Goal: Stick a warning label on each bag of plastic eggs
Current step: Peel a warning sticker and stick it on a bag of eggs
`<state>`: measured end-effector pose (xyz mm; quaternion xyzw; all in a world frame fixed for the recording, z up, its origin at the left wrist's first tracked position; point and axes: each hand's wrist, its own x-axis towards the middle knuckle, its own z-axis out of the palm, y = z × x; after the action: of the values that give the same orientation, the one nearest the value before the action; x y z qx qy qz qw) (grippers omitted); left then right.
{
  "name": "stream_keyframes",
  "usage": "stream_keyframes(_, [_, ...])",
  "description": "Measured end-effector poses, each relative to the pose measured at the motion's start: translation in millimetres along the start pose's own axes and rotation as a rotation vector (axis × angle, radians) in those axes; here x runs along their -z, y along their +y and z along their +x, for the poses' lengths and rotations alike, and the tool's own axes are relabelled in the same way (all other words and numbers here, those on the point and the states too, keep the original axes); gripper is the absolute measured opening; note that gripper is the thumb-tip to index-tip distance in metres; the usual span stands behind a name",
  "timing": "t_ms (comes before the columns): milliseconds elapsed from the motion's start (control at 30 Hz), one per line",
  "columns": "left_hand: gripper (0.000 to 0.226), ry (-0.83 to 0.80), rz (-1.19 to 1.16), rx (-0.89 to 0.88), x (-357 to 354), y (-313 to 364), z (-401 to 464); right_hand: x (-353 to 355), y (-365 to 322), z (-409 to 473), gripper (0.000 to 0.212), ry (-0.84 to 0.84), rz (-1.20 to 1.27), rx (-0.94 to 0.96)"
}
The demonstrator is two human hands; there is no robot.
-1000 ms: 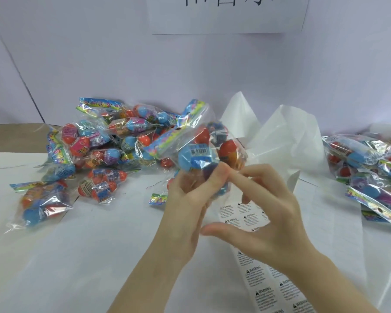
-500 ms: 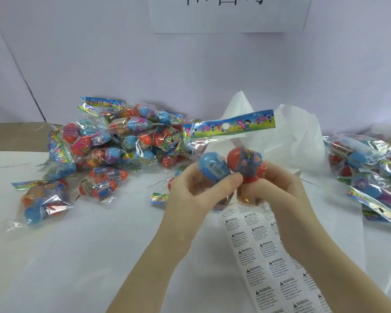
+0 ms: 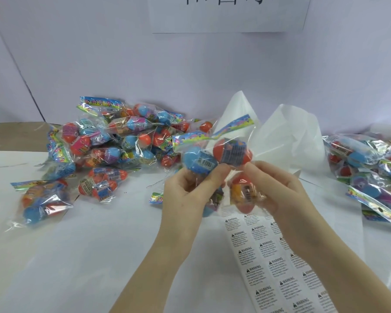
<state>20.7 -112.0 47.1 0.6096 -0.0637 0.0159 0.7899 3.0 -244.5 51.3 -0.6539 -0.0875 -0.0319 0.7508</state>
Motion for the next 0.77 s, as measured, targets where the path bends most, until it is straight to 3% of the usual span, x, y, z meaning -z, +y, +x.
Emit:
stream_keyframes(233, [0.018, -0.09, 0.116, 0.045, 2, -3, 3, 1, 0, 0, 0.015, 0.073, 0.023, 0.042])
stream_keyframes(367, [0.056, -0.102, 0.208, 0.034, 0, -7, 2, 1, 1, 2, 0.02, 0.204, 0.032, 0.013])
stream_keyframes(500, [0.071, 0.155, 0.217, -0.027, 9, -8, 9, 6, -1, 6, 0.05, 0.255, 0.055, -0.134])
stream_keyframes(633, [0.021, 0.349, 0.807, -0.22, 29, -19, 17, 7, -2, 6, 0.048, 0.2, -0.059, -0.244])
stream_keyframes(700, [0.028, 0.341, 1.1, -0.16, 38, -29, 22, 9, -3, 7, 0.037, 0.273, 0.103, -0.104])
stream_keyframes(767, [0.048, 0.259, 1.365, 0.022, 44, -37, 26, 13, -7, 9, 0.026, 0.388, 0.42, 0.134])
